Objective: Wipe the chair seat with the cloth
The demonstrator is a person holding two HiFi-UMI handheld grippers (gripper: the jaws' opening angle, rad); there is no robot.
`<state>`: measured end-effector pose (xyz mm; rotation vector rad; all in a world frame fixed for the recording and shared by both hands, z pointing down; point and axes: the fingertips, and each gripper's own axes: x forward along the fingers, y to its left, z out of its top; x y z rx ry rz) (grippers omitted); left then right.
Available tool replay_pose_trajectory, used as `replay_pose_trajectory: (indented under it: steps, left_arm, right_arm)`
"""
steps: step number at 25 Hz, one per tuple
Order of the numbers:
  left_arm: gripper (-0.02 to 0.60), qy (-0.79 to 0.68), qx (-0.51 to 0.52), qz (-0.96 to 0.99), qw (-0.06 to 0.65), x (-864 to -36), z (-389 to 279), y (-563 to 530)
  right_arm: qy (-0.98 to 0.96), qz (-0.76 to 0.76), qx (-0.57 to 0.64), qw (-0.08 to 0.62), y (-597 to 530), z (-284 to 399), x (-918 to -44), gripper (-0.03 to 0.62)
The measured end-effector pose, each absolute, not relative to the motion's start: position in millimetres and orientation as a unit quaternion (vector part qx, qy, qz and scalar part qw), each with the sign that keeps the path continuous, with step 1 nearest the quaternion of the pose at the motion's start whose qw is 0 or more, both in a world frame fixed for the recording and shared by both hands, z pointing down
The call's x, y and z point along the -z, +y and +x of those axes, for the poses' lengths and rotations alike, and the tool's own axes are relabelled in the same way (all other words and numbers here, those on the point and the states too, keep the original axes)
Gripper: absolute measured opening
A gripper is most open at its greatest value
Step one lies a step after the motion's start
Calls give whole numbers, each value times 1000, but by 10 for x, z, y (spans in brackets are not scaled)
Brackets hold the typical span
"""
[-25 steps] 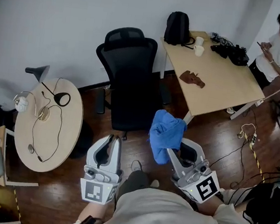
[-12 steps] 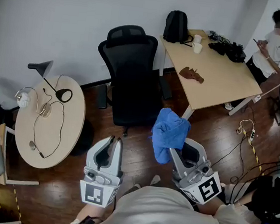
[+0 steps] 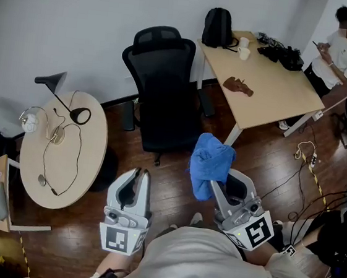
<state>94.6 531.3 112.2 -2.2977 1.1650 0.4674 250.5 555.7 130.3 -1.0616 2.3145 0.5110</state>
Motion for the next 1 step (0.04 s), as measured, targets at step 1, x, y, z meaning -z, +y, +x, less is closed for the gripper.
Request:
replay_pose_trajectory:
  steps: [1]
  left_arm:
    - [117, 428, -173, -848, 259, -1116, 958, 5342]
  right_arm:
    - [858, -395, -190, 269, 5586, 2522, -1289, 69]
